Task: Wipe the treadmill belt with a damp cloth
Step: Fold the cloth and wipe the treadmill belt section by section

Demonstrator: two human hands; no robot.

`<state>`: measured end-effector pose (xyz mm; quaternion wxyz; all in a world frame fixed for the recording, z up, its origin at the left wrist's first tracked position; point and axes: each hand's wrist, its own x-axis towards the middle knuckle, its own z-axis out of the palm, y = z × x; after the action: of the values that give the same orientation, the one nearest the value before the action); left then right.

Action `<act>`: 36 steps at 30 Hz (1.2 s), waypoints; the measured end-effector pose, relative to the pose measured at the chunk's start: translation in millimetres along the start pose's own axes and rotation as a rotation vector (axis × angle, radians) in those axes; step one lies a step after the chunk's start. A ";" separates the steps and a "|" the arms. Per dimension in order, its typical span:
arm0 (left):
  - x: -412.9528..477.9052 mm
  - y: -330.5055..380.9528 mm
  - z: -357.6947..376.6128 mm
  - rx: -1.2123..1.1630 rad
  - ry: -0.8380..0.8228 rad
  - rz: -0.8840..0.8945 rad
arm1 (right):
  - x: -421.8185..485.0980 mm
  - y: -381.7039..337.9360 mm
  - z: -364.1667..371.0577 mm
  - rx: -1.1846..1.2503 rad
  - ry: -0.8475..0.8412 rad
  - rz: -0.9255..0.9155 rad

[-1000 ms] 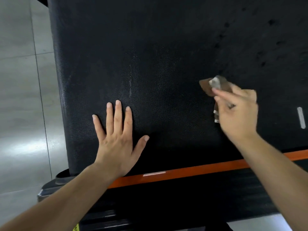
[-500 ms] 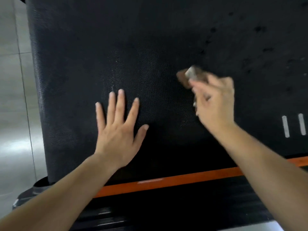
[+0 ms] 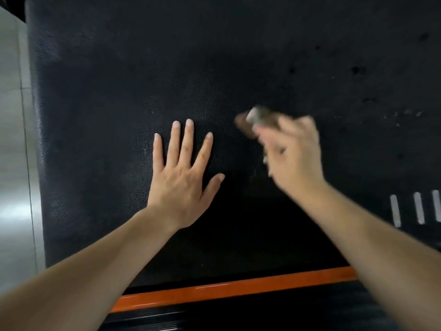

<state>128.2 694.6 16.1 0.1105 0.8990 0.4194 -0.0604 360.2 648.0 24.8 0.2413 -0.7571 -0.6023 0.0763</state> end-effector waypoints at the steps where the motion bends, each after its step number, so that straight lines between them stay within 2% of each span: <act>1: 0.1 0.1 -0.2 0.000 0.003 0.001 | -17.3 -5.5 0.0 0.041 -0.053 -0.086; 3: 0.2 0.5 -0.3 -0.003 0.007 0.002 | -34.8 -7.7 -1.9 0.074 -0.097 -0.188; 6: 0.6 1.0 0.1 -0.002 0.020 0.004 | -7.4 5.1 -2.2 0.018 -0.063 -0.236; 8: 0.0 0.6 0.4 -0.022 0.027 0.002 | 32.2 21.1 -0.7 -0.058 0.027 -0.134; 11: 0.0 -0.5 0.1 -0.048 0.031 0.001 | 74.4 33.1 3.8 -0.086 0.113 0.169; 12: 0.5 -0.5 -0.8 -0.059 0.031 0.000 | 70.6 27.1 8.0 -0.077 0.109 0.154; 15: 1.2 0.0 -3.4 -0.089 0.021 -0.011 | 31.6 7.2 16.2 0.004 0.014 -0.167; 17: 2.0 0.3 -5.3 -0.098 0.012 -0.010 | 23.4 11.2 14.1 0.013 -0.042 -0.286; 19: 9.3 -0.8 -7.2 -0.087 0.011 -0.001 | 50.0 25.3 11.8 -0.018 -0.016 -0.265; 22: 39.8 -6.8 -14.6 -0.087 0.053 -0.022 | 106.5 40.8 10.1 -0.090 0.078 -0.038; 24: 71.1 -13.8 -21.4 -0.091 0.073 -0.055 | 123.6 39.5 11.6 -0.094 0.094 0.046; 30: 126.6 -26.0 -26.5 -0.033 0.060 -0.106 | 77.8 31.1 11.7 -0.032 -0.042 -0.301; 31: 126.9 -26.0 -24.5 -0.010 0.067 -0.100 | 89.5 37.0 11.3 -0.047 -0.023 -0.286; 34: 124.9 -26.6 -21.0 -0.014 0.092 -0.086 | 142.1 49.6 16.5 -0.074 0.095 0.000; 36: 124.9 -27.6 -20.9 -0.022 0.109 -0.074 | 158.6 47.2 22.1 -0.102 0.095 0.058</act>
<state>187.4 809.6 7.1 0.0949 0.8837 0.4583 -0.0108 434.2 797.0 11.8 0.2284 -0.7881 -0.5713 0.0167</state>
